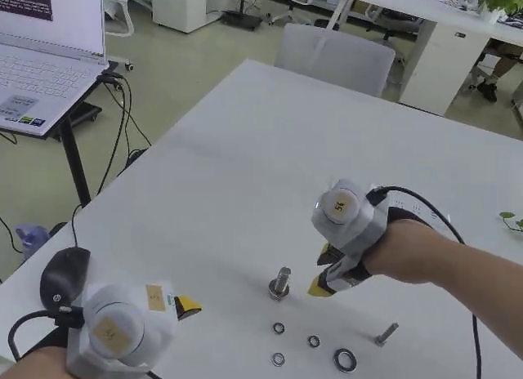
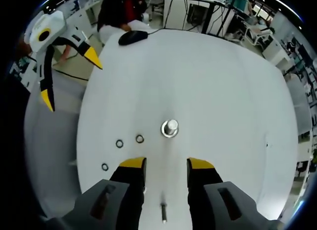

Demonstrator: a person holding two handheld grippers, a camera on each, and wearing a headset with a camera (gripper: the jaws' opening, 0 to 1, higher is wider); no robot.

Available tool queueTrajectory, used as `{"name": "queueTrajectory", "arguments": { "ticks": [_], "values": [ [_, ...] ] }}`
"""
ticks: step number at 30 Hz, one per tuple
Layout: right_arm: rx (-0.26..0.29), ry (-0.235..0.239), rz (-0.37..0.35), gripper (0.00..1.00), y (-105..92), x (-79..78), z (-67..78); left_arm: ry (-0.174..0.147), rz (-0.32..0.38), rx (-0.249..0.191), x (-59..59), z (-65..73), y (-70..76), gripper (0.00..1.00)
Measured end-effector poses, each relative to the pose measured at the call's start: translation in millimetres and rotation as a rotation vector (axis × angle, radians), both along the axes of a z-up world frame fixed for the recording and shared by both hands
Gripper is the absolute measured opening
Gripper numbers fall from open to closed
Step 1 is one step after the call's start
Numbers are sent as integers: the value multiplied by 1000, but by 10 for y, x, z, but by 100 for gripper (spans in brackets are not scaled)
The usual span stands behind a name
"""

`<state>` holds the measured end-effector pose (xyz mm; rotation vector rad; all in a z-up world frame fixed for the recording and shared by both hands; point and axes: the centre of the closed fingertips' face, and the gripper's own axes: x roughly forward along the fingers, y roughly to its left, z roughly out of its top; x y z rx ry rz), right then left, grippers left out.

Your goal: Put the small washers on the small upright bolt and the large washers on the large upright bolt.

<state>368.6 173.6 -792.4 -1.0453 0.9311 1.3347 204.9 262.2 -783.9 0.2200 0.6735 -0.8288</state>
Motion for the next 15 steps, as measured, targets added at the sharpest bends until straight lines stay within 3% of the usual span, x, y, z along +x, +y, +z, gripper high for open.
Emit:
{"name": "queueTrajectory", "arguments": {
  "ticks": [15],
  "values": [
    [-21,11,-78,34,-528,-127,-28,-9,-5,7,31,20,2,82]
  ]
}}
